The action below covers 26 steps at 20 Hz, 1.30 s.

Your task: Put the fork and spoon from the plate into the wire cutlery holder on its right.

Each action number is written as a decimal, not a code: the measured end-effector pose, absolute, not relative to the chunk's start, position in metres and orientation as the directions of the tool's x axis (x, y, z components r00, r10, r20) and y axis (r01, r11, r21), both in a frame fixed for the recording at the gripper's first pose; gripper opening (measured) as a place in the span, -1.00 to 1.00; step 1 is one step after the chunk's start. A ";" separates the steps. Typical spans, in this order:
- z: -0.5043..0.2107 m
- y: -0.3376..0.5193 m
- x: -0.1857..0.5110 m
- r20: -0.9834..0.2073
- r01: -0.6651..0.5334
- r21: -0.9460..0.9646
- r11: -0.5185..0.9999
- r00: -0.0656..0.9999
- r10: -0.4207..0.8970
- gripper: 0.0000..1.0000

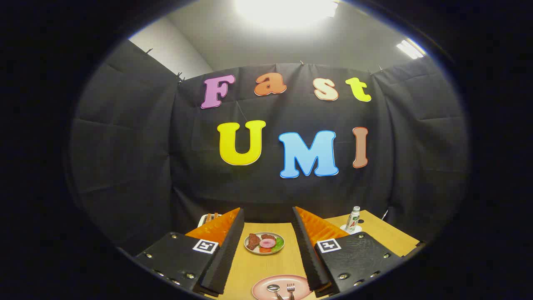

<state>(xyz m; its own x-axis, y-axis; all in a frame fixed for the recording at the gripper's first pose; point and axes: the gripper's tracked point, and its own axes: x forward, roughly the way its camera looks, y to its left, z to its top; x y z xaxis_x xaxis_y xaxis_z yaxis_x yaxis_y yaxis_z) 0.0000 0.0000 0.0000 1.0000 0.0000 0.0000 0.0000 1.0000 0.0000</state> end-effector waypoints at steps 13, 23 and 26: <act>-0.008 -0.007 0.011 -0.019 0.023 0.023 0.999 1.000 -0.023 0.43; -0.080 -0.030 0.029 -0.209 0.090 0.056 0.994 0.975 -0.077 0.43; -0.129 -0.037 0.031 -0.353 0.112 0.046 0.993 0.931 -0.088 0.20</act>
